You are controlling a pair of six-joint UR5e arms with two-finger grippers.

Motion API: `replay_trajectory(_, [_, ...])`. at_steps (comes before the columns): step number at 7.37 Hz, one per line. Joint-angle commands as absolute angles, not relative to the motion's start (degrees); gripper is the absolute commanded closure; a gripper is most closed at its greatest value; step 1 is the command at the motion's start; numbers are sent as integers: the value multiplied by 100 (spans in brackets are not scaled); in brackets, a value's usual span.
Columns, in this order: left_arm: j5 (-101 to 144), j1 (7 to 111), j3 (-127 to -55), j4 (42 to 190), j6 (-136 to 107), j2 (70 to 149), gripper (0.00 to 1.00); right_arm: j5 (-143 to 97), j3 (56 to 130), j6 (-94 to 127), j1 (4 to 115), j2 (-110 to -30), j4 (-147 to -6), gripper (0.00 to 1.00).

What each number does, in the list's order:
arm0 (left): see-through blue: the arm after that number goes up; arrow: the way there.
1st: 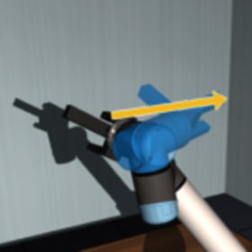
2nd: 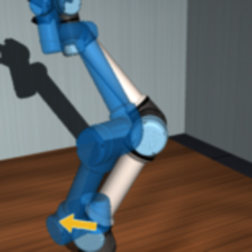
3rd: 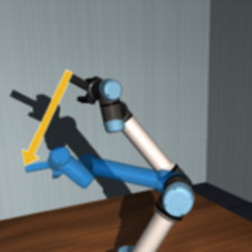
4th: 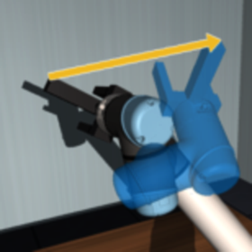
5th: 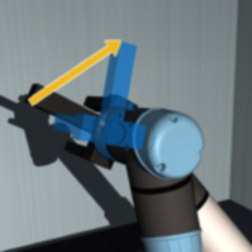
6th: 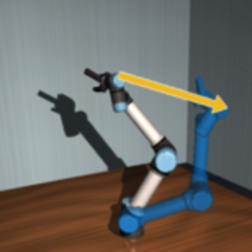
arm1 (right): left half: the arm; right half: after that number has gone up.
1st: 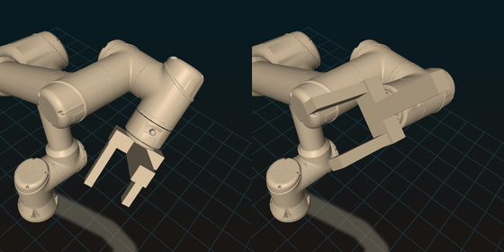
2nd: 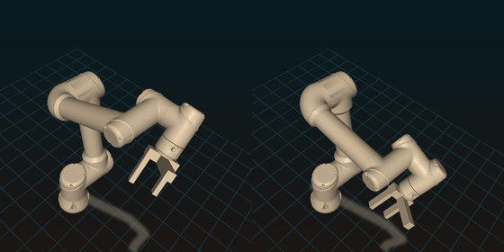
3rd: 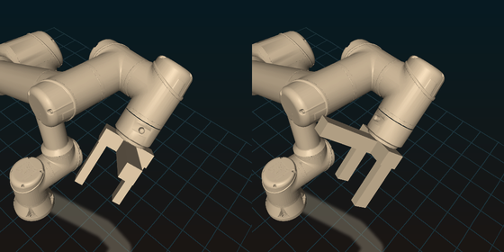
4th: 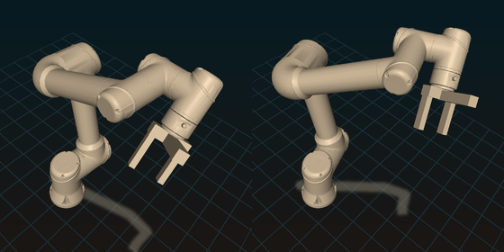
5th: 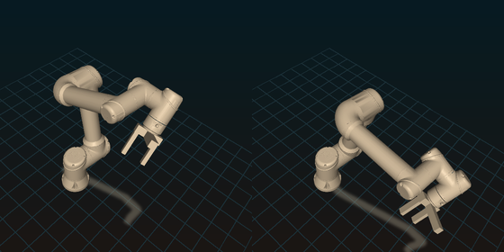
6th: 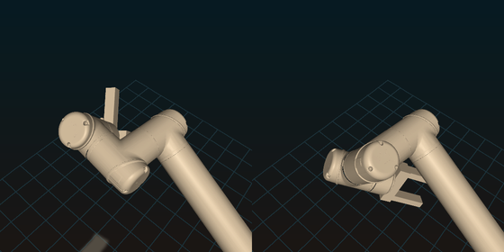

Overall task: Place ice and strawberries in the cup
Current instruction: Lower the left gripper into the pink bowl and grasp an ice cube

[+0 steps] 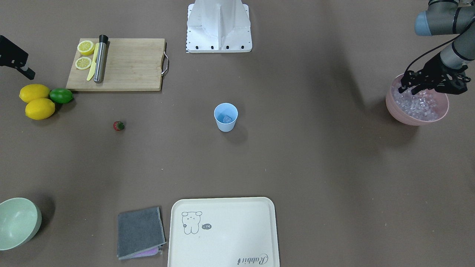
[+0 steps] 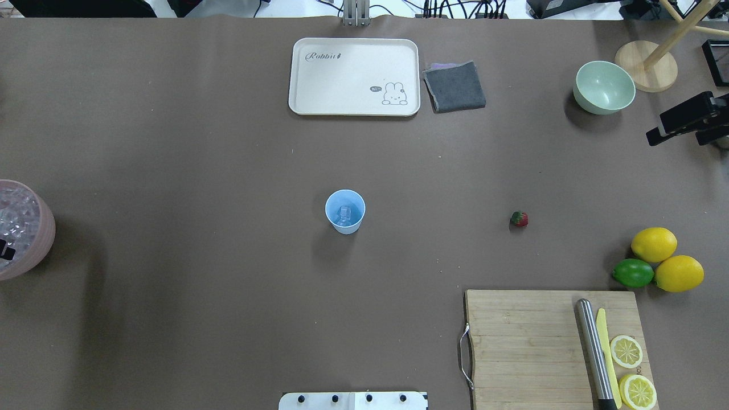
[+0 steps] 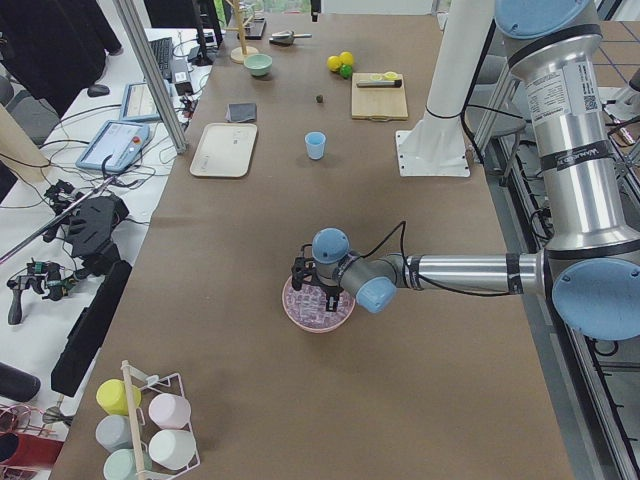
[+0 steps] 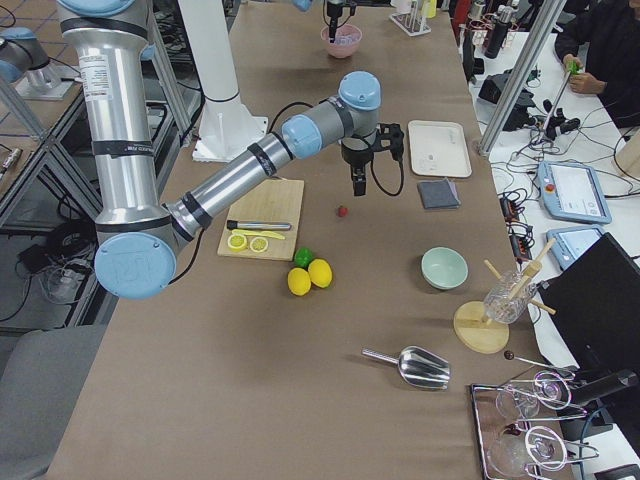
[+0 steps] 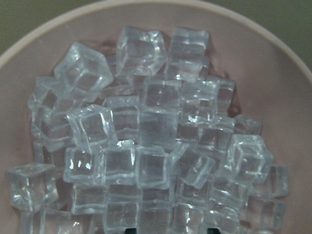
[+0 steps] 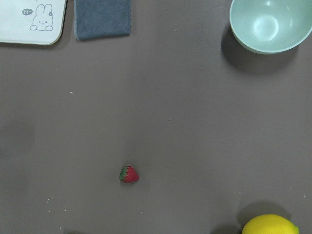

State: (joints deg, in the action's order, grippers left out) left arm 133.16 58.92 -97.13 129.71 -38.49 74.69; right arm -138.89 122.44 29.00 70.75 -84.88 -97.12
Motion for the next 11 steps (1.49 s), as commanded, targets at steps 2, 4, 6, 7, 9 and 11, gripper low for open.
replay_trajectory(2, [13342, 5880, -9773, 12955, -3823, 7462, 100, -13913, 12270, 3005, 7075, -8508, -9712, 0])
replay_trajectory(4, [13735, 5950, -9738, 12920, -3753, 7549, 100, -13931, 12261, 3041, 7058, -8508, -9712, 0])
replay_trajectory(6, [13921, 6020, -9738, 12728, -3744, 7750, 100, -13931, 12235, 3041, 7031, -8517, -9703, 0])
replay_trajectory(7, [13931, 6255, -9738, 12178, -3396, 8091, 100, -13939, 12226, 3041, 7023, -8517, -9703, 0])
replay_trajectory(9, [13922, 7036, -9878, 10433, -1923, 8725, 100, -13957, 12234, 3041, 6987, -8578, -9703, 0])
replay_trajectory(11, [13887, 7172, -10299, 8946, -1591, 9513, 100, -13966, 12234, 3041, 6970, -8604, -9703, 0])
